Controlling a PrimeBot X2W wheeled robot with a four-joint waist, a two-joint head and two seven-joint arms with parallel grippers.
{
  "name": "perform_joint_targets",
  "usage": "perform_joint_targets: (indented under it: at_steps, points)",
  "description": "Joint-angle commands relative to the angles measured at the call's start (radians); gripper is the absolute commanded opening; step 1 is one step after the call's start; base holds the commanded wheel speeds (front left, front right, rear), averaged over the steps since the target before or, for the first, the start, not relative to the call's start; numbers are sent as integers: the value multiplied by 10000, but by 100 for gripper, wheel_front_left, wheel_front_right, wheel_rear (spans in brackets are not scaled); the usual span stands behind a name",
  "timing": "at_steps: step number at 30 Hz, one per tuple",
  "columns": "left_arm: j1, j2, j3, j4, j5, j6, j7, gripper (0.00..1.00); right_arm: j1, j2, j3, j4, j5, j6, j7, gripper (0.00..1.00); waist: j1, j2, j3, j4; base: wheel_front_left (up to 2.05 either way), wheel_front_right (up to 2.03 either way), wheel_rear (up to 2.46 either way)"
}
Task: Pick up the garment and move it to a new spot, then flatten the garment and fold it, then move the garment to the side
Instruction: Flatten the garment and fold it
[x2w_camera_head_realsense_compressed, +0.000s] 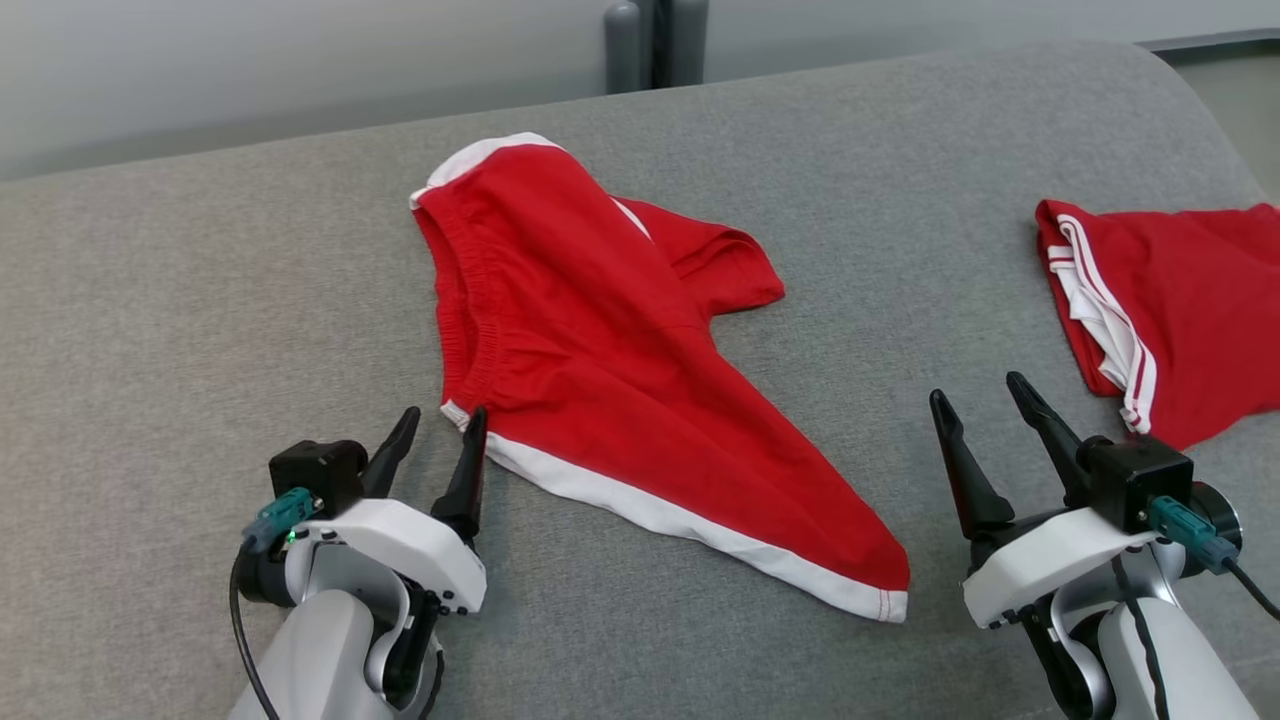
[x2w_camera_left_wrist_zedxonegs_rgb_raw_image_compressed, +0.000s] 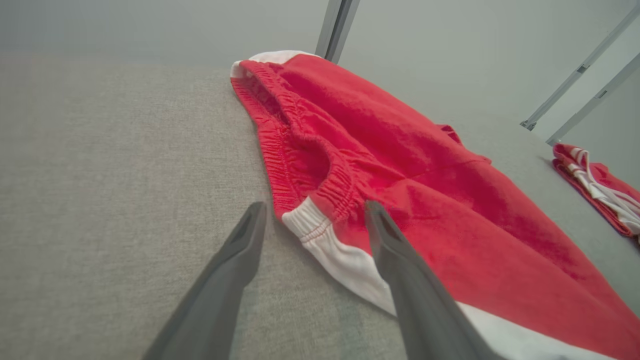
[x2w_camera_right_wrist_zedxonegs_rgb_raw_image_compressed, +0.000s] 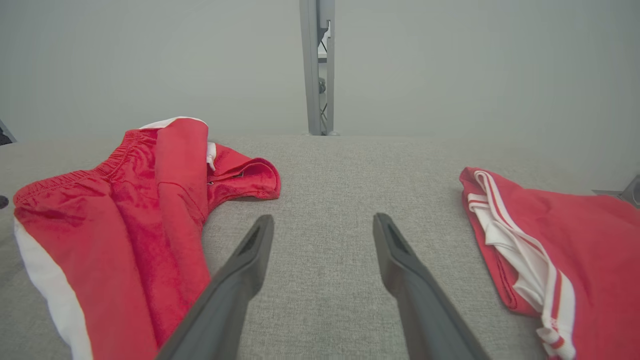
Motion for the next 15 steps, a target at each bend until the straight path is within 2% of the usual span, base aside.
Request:
perform_joint_targets:
  at_steps: [1, 7, 15]
  points:
    - [-149, 63, 50, 27, -48, 80, 5, 100, -96, -38, -42, 14, -31, -3, -100, 100, 0, 0, 76, -87, 0, 0, 0]
    - [-481, 155, 131, 717, 77, 715, 237, 100, -153, -37, -61, 183, -182, -3, -181, 100, 0, 0, 221, -274, 0, 0, 0]
    - [-765, 191, 234, 1179, -86, 938, 412, 100, -233, 70, -118, 337, -307, -3, -301, 100, 0, 0, 413, -339, 0, 0, 0]
